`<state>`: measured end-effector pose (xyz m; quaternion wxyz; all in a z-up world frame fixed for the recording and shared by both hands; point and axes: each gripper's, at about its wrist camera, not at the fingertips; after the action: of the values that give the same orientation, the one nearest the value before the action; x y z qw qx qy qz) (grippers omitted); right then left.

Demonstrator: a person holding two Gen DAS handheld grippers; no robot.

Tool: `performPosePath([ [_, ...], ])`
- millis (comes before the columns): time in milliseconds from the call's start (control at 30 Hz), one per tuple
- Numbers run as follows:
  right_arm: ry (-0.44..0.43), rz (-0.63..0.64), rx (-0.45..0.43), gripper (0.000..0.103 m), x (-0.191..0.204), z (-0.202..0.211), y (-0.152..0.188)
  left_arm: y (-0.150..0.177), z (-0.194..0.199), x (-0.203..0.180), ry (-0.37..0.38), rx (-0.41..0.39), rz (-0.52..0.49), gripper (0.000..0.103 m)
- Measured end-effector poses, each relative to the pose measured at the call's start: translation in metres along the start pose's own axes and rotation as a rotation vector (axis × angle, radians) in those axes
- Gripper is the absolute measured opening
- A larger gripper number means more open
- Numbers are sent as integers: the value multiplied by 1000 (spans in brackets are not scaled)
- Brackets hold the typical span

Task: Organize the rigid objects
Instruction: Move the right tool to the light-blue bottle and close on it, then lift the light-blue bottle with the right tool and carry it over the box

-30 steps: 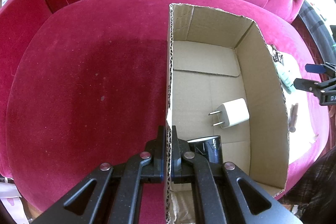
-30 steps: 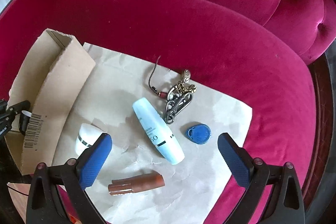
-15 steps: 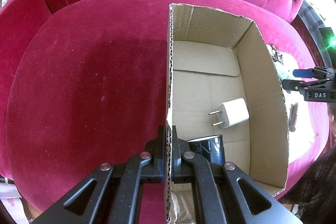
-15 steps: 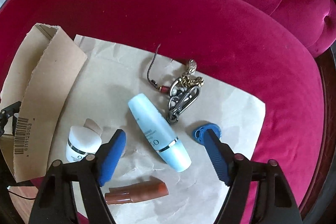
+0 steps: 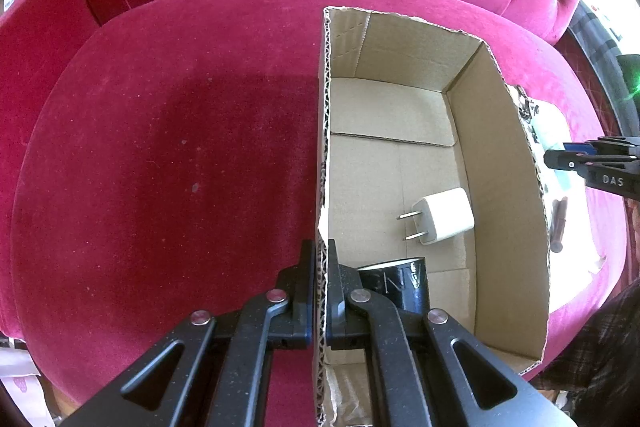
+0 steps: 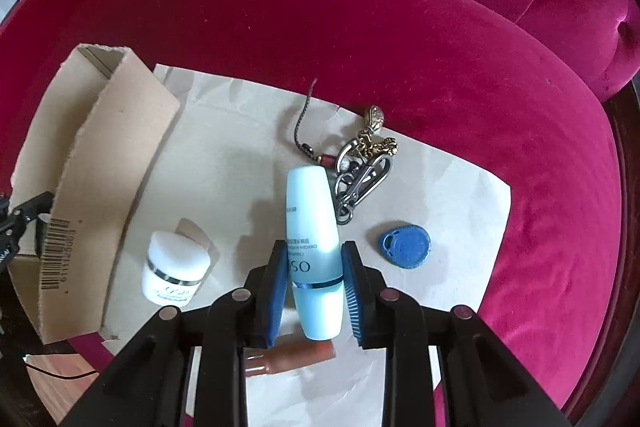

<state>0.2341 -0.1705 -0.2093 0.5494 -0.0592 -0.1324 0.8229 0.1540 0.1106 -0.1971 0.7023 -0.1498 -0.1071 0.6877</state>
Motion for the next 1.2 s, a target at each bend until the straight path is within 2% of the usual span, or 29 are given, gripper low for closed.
performPosePath([
  [767,4,-63,-71,28,46,66,9,0,6,1,-6,-6,-4,3],
  [1200,-74,-37,-126,28,104,98,-14,-1,5,0,-9,-4,-7,3],
])
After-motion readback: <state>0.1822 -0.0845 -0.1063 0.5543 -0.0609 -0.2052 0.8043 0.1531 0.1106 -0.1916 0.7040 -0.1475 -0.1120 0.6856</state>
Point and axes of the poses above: each gripper's, at about its wrist camera, not at the fingertips, and z roughly against the way its jaws point, x to its left, y to its underside, and after that the axes turned 2 degrees about -z, right-handed
